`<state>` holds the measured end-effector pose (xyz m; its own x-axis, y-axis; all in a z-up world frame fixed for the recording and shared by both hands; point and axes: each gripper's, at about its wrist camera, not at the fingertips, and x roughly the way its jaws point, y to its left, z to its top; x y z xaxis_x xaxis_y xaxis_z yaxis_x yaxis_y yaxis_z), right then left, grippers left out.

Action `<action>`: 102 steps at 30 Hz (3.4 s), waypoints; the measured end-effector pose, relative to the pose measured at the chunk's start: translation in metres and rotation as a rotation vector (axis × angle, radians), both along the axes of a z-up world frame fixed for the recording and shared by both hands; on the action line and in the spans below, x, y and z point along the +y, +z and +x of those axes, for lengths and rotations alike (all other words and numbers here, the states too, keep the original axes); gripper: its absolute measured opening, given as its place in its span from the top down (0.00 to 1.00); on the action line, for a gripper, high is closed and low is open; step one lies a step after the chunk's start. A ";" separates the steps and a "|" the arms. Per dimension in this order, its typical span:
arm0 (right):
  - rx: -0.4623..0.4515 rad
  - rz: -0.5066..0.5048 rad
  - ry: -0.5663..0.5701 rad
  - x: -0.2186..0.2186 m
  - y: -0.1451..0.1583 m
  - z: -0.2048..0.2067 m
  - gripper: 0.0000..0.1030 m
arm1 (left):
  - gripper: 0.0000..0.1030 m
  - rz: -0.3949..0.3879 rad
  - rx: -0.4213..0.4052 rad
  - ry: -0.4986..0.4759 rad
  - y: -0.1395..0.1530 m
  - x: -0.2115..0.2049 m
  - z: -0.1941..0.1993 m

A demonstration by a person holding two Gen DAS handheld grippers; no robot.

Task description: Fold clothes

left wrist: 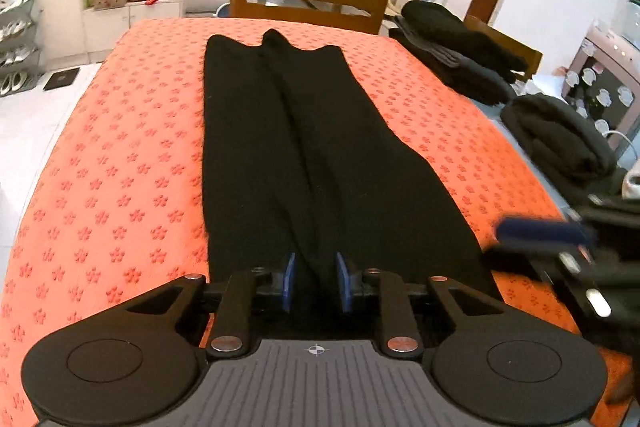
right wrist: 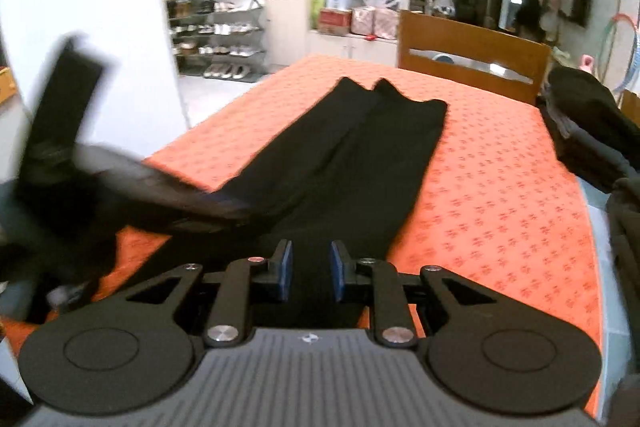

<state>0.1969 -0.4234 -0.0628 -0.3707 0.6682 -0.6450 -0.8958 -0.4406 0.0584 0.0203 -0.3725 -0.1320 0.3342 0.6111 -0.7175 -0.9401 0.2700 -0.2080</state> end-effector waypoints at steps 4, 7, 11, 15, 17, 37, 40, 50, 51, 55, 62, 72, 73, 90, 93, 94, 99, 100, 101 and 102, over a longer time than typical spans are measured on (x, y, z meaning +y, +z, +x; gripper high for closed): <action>-0.010 -0.020 -0.016 0.031 -0.017 0.006 0.76 | 0.75 0.002 0.010 0.005 -0.002 0.000 0.002; -0.038 -0.095 -0.002 0.053 -0.044 0.004 0.76 | 0.75 0.001 0.007 0.012 -0.004 0.000 0.003; -0.016 -0.081 0.004 0.053 -0.038 0.009 0.75 | 0.75 0.003 -0.009 0.011 -0.003 -0.001 0.001; -0.015 -0.086 0.029 0.050 -0.035 0.008 0.75 | 0.75 0.015 -0.044 -0.008 0.004 -0.003 -0.008; -0.012 -0.080 0.045 0.044 -0.031 0.010 0.74 | 0.72 0.044 -0.037 -0.034 0.014 -0.011 -0.014; 0.018 0.045 0.287 -0.104 -0.006 0.000 0.67 | 0.56 0.107 0.110 -0.325 0.033 -0.154 -0.051; -0.041 0.027 0.308 -0.115 -0.026 -0.014 0.69 | 0.50 0.114 0.137 -0.381 0.033 -0.163 -0.053; -0.143 0.083 0.343 -0.147 -0.007 -0.002 0.65 | 0.41 0.119 0.174 -0.494 0.021 -0.178 -0.057; -0.166 0.084 0.357 -0.152 -0.007 0.000 0.62 | 0.41 0.121 0.176 -0.502 0.021 -0.180 -0.056; -0.282 0.102 0.439 -0.164 -0.016 0.002 0.54 | 0.35 0.151 0.190 -0.539 0.020 -0.182 -0.051; -0.458 0.191 0.553 -0.176 -0.031 -0.018 0.48 | 0.32 0.211 0.251 -0.601 0.013 -0.182 -0.032; -0.558 0.273 0.570 -0.185 -0.008 -0.033 0.73 | 0.31 0.284 0.294 -0.588 -0.001 -0.184 -0.013; -0.554 0.275 0.564 -0.184 -0.003 -0.033 0.73 | 0.31 0.297 0.306 -0.591 -0.002 -0.185 -0.012; -0.282 0.240 0.502 -0.161 0.041 -0.010 0.47 | 0.83 0.505 0.465 -0.535 -0.003 -0.188 -0.010; -0.207 0.227 0.490 -0.157 0.045 -0.002 0.47 | 0.83 0.502 0.454 -0.538 -0.001 -0.186 -0.007; -0.182 0.223 0.486 -0.155 0.047 0.000 0.49 | 0.83 0.500 0.450 -0.536 -0.001 -0.184 -0.007; -0.049 0.137 0.370 -0.112 0.064 0.013 0.66 | 0.83 0.485 0.436 -0.511 0.000 -0.184 -0.007; -0.054 0.102 0.343 -0.096 0.063 0.013 0.73 | 0.83 0.481 0.428 -0.501 0.001 -0.184 -0.007; -0.064 0.065 0.316 -0.081 0.061 0.012 0.79 | 0.83 0.478 0.424 -0.492 0.001 -0.183 -0.006; -0.071 0.028 0.294 -0.065 0.059 0.011 0.80 | 0.83 0.475 0.419 -0.484 0.002 -0.183 -0.006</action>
<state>0.2083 -0.4884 -0.0043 -0.5056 0.5564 -0.6593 -0.7308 -0.6825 -0.0155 0.0144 -0.5554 -0.1301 0.4002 0.7393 -0.5415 -0.6706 0.6390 0.3768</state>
